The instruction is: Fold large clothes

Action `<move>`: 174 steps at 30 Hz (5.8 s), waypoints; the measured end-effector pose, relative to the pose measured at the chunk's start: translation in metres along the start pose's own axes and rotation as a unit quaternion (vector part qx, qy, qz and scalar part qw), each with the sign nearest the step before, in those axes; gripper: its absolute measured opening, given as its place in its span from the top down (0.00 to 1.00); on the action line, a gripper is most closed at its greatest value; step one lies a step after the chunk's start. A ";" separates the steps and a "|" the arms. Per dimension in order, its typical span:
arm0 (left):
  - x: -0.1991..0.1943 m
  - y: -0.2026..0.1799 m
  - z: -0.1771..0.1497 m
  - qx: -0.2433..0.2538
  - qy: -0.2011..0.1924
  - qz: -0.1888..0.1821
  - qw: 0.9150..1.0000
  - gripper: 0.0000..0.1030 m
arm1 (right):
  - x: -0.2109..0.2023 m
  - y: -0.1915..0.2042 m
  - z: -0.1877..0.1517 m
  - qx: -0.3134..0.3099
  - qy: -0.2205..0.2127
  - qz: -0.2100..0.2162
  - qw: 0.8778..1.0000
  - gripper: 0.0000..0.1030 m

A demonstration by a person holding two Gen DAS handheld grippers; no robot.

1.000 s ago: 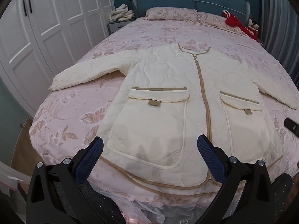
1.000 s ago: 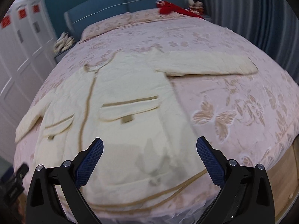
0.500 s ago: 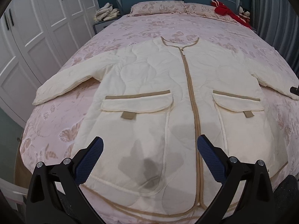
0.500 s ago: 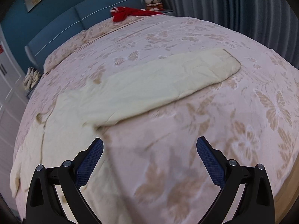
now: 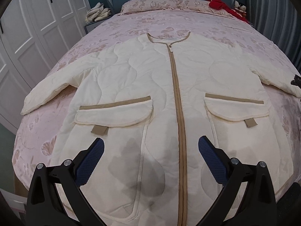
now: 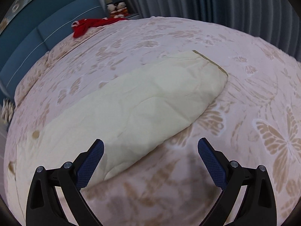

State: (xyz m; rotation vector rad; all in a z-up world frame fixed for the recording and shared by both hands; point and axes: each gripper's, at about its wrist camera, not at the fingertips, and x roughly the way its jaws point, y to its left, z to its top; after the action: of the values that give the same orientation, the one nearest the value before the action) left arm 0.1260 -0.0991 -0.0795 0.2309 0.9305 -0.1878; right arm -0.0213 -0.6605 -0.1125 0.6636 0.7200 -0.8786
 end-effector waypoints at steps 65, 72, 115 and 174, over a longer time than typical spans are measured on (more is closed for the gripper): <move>0.162 0.099 0.118 -0.298 0.057 -0.268 0.914 0.49 | -0.095 0.178 -0.174 -0.166 0.089 0.278 0.942 0.41; 0.140 0.125 0.124 -0.285 0.020 -0.267 0.920 0.90 | -0.062 0.158 -0.137 -0.069 0.093 0.292 0.949 0.41; 0.071 0.114 0.078 -0.183 -0.059 -0.140 0.971 0.64 | -0.097 0.265 -0.177 -0.273 0.031 0.208 0.939 0.83; 0.133 0.518 -0.040 -0.574 -0.102 -0.093 0.807 0.34 | -0.171 0.536 -0.416 -0.475 0.089 0.287 0.827 0.84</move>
State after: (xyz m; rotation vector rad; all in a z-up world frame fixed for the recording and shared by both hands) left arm 0.3070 0.4009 -0.1503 -1.0000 0.7098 0.1929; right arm 0.2440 -0.0133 -0.1075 0.0227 0.9407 0.1574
